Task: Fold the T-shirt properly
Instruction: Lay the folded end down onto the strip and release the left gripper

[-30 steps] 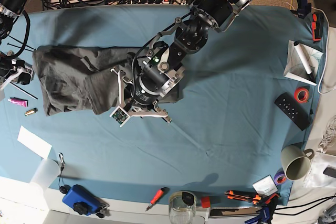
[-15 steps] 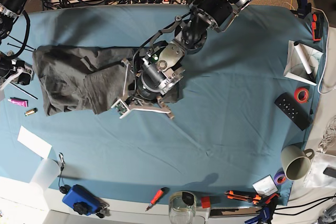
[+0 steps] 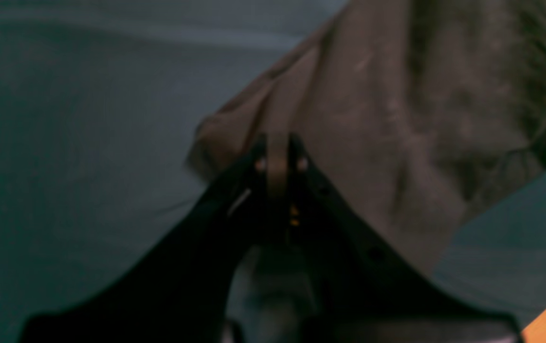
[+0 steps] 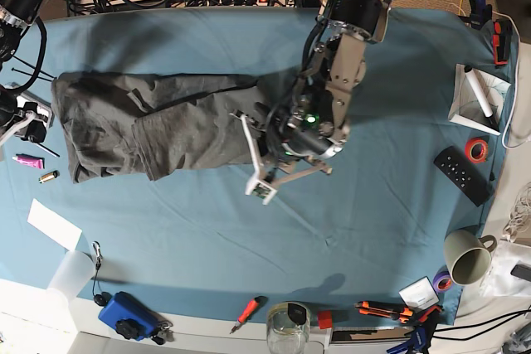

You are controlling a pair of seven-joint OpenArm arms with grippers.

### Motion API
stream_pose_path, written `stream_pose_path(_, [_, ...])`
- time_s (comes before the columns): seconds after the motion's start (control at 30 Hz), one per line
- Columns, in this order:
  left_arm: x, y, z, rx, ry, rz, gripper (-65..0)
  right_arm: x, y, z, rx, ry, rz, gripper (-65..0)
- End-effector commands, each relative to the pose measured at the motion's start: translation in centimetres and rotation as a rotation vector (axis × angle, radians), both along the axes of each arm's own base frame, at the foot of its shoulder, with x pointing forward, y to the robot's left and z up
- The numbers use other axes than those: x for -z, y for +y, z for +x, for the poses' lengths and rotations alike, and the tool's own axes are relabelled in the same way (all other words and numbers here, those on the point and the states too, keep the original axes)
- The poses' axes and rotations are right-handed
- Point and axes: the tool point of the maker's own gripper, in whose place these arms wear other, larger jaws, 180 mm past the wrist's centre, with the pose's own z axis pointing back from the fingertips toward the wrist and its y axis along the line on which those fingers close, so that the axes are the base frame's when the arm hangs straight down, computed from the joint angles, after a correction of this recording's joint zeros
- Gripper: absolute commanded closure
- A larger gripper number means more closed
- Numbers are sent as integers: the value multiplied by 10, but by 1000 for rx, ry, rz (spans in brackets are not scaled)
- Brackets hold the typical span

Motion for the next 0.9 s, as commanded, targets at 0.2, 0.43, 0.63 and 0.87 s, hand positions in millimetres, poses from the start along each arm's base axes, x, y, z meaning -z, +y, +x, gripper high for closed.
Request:
stream_pose_path(0.2, [-18, 4, 5, 99, -74, -55, 0, -26, -8, 12, -3, -86, -34, -157])
stream_pose_path(0.43, [0, 52, 5, 111, -61, 41, 0, -28, -10, 15, 19, -103, -28, -157])
stream_pose_path(0.63, [-6, 55, -3, 131, -37, -44, 0, -24, -13, 11, 2, -74, -71, -180])
stream_pose_path(0.87, [-4, 53, -16, 138, -29, -51, 0, -26, -17, 13, -2, -92, -104, -288])
